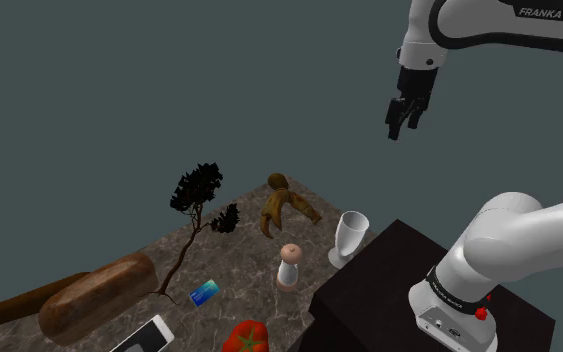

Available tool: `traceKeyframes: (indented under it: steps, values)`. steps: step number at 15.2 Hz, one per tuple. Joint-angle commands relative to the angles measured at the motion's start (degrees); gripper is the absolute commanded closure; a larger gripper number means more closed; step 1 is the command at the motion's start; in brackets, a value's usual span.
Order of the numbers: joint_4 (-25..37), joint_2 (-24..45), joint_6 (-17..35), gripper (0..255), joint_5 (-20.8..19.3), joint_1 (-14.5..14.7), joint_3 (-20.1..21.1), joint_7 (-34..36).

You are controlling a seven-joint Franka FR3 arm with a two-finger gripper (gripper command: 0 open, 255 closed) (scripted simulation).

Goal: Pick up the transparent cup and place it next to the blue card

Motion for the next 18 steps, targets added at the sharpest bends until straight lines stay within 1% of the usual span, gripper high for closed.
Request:
traceKeyframes:
  steps: [1, 6, 10, 14, 18]
  values:
    - [0.00, 0.00, 0.00, 0, 0.00, 0.00, 0.00, 0.00]
    - [-10.77, -1.74, 9.69, 0, 0.03, -0.41, -1.08, 0.60]
    - [-18.38, -1.55, 18.02, 0, -0.08, -0.76, -2.01, 1.01]
    - [-25.02, 0.46, 27.19, 0, -0.26, -1.14, -3.00, 1.35]
    - [-30.47, 4.80, 37.51, 0, -0.46, -1.45, -4.07, 1.59]
